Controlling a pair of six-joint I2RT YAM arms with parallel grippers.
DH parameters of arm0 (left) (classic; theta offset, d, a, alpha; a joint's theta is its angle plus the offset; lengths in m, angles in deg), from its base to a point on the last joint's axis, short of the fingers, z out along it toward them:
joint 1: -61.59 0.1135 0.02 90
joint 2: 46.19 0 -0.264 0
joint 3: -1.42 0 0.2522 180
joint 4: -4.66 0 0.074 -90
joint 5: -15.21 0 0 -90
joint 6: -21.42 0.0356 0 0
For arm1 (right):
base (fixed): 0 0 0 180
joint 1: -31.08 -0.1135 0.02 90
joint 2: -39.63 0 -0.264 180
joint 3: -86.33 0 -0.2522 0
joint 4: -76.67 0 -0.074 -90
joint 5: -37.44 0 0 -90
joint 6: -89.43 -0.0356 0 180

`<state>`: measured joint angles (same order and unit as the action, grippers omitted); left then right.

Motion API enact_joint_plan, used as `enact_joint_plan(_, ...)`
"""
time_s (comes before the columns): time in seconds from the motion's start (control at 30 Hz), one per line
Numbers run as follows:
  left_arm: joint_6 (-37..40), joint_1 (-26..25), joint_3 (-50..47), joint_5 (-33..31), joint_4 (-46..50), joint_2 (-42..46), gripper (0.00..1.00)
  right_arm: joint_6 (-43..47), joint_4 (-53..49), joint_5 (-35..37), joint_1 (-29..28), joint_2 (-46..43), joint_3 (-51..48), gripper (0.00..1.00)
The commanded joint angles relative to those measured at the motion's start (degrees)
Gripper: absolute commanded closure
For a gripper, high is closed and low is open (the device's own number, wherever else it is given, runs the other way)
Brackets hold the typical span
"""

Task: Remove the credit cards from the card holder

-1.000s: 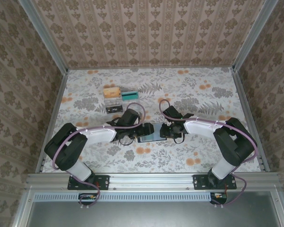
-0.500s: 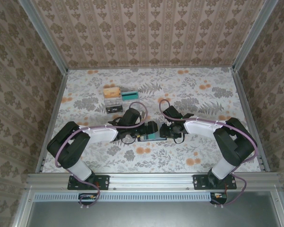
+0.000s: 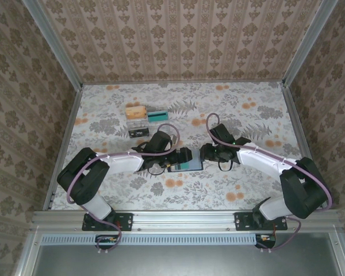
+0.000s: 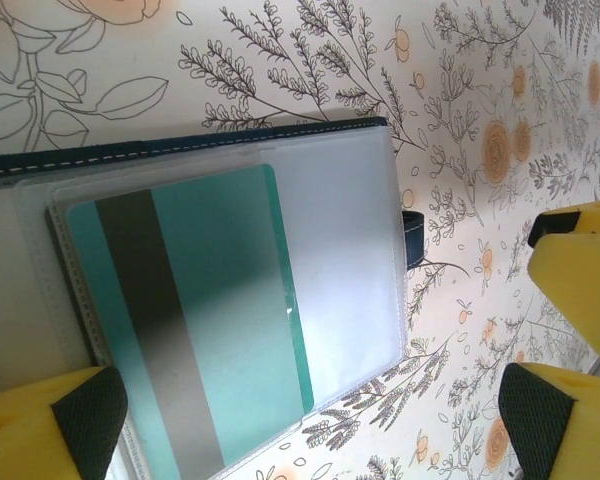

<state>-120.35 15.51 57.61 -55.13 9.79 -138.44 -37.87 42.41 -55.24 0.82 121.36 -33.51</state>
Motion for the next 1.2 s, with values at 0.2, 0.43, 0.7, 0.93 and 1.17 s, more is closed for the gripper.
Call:
enact_joint_plan(0.2,2.67,2.3,-0.51,-5.06,9.46,8.43,0.16,1.09,5.58,-11.93,-0.66,2.48,2.83,0.62)
enact_joint_plan(0.43,2.69,2.67,-2.3,-6.93,11.68,8.09,0.73,0.13,9.25,-19.1,-2.08,9.2,5.99,0.72)
enact_joint_plan(0.7,2.18,2.67,-1.96,-5.28,9.97,2.89,1.0,-1.76,11.04,-22.04,-2.35,15.0,7.04,0.8)
enact_joint_plan(0.93,2.1,2.67,-2.36,-5.24,10.51,0.91,1.0,-2.25,11.53,-23.4,-2.35,18.02,7.51,0.81)
enact_joint_plan(1.17,1.98,2.67,-2.72,-4.74,10.44,-0.06,1.0,-2.64,12.19,-24.12,-2.35,19.95,7.1,0.8)
